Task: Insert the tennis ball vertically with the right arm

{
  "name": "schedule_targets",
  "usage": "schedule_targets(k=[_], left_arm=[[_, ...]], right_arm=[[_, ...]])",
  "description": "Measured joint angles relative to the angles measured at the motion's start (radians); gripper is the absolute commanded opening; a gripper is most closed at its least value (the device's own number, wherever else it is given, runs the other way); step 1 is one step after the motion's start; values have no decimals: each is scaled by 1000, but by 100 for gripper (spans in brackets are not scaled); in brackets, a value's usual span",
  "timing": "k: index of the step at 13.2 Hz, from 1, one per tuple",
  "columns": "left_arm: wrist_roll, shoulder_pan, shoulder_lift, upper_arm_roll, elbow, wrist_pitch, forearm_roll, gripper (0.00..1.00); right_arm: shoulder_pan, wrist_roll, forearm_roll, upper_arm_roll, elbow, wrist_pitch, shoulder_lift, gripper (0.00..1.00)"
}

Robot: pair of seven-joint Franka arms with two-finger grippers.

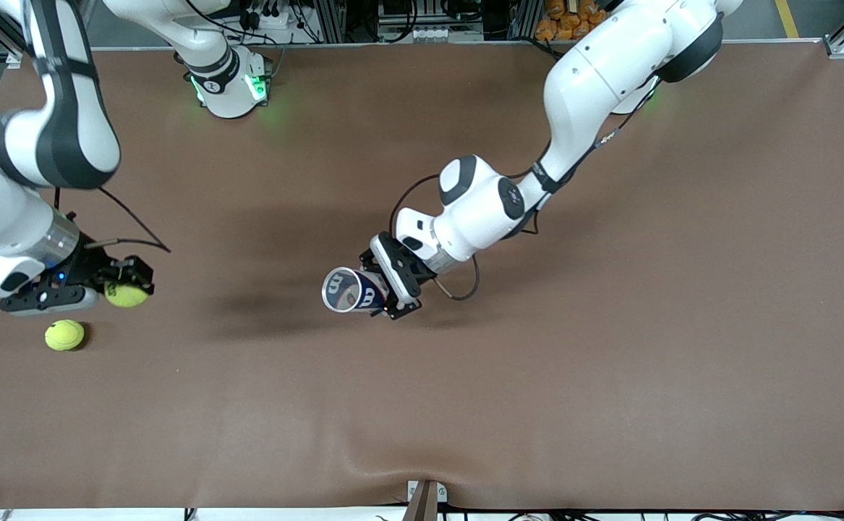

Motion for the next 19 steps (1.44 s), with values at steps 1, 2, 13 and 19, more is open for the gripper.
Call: schedule_targets(k=[1, 2, 13, 19], left_arm=[[0, -3, 20, -24, -1, 47, 0, 72], [-1, -5, 42, -49, -2, 90, 0, 72], [-82, -118, 150, -95, 3, 380, -1, 72], [-163, -201, 200, -90, 35, 475, -1, 72]], right_arm=[[33, 80, 4, 0, 12, -23, -8, 15], [78, 173, 5, 0, 21, -31, -13, 15], [230, 519, -8, 29, 37, -36, -16, 15], [230, 519, -8, 29, 37, -36, -16, 15]])
